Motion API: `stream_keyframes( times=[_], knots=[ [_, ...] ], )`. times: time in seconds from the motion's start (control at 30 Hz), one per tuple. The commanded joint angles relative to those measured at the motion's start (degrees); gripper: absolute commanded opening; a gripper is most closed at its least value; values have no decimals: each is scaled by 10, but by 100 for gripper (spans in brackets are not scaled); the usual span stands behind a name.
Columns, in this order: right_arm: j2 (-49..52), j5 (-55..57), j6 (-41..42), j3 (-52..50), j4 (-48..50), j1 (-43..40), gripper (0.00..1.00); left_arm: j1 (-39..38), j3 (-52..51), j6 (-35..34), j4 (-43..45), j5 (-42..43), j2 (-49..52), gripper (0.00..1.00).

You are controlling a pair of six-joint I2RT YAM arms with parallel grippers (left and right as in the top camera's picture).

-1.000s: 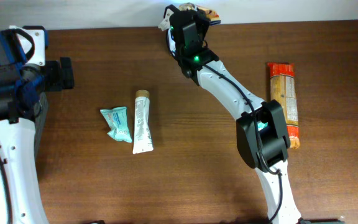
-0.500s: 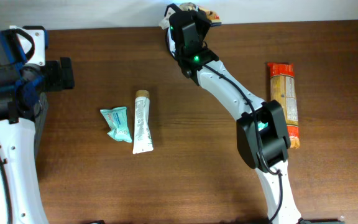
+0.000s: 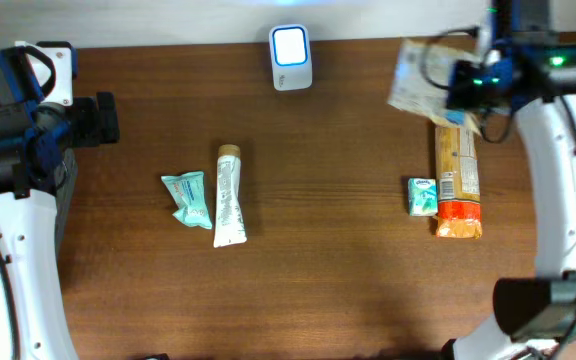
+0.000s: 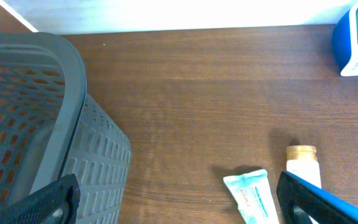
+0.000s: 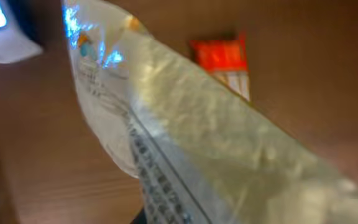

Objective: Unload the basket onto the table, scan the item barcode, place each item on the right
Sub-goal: 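Carry the packet right and drop it onto the pile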

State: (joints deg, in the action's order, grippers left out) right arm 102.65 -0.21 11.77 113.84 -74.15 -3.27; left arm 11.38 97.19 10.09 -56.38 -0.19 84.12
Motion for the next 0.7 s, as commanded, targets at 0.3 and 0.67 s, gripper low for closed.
stream_keyframes(
  times=[0.3, 0.67],
  knots=[
    [64, -154, -75, -187, 89, -185, 54, 0, 2, 7, 1, 4, -5, 99],
    [63, -168, -101, -2, -43, -121, 64, 0, 1, 7, 1, 4, -5, 99]
  ],
)
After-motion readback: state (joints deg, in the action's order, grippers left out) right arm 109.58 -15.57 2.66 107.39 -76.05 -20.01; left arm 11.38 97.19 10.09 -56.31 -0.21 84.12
